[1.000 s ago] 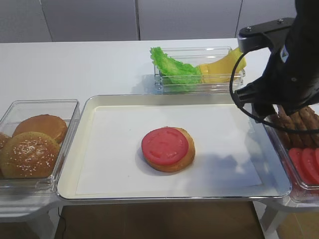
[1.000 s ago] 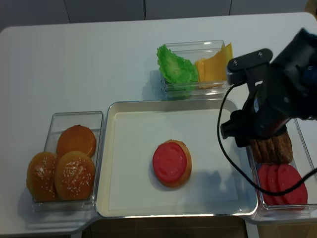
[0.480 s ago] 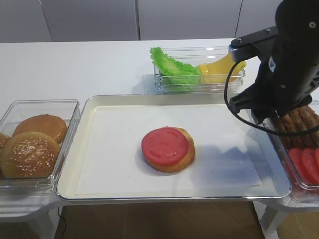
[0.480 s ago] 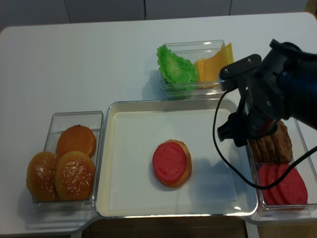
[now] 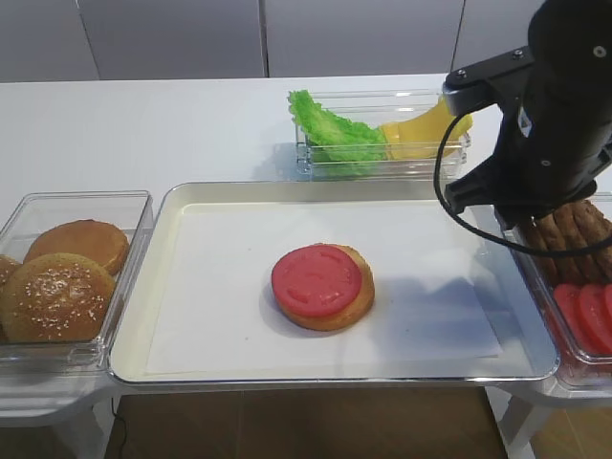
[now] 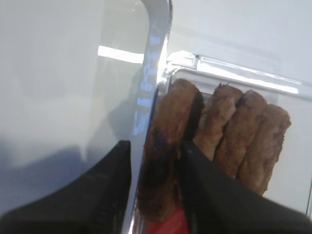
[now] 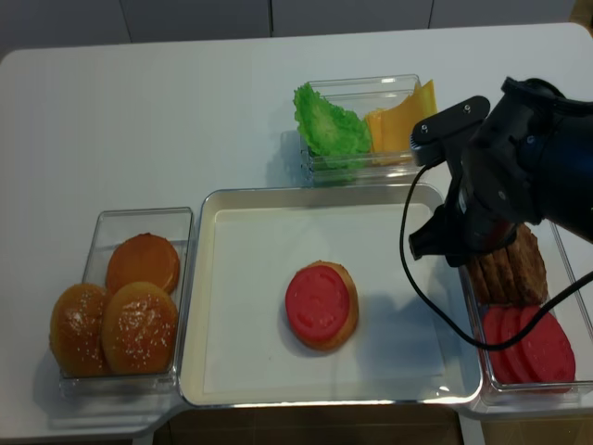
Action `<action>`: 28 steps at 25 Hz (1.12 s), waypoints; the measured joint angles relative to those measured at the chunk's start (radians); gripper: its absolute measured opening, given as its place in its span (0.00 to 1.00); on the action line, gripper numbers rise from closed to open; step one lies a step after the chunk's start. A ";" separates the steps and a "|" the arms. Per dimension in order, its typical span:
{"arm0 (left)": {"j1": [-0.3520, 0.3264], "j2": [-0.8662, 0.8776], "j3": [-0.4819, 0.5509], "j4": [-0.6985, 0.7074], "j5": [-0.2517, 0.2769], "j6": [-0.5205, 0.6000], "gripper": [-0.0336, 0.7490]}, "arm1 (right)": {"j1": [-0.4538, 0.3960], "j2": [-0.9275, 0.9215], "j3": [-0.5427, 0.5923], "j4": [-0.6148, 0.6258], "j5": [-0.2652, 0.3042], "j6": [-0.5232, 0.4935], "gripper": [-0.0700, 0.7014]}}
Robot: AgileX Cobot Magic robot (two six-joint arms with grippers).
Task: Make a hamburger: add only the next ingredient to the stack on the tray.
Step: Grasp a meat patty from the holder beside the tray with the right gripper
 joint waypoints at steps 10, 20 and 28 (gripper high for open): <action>0.000 0.000 0.000 0.000 0.000 0.000 0.42 | 0.000 0.000 0.000 -0.016 -0.012 0.015 0.44; 0.000 0.000 0.000 0.000 0.000 0.000 0.42 | 0.000 0.028 -0.002 -0.025 -0.027 0.015 0.44; 0.000 0.000 0.000 0.000 0.000 0.000 0.42 | 0.000 0.030 -0.002 -0.041 -0.027 0.032 0.35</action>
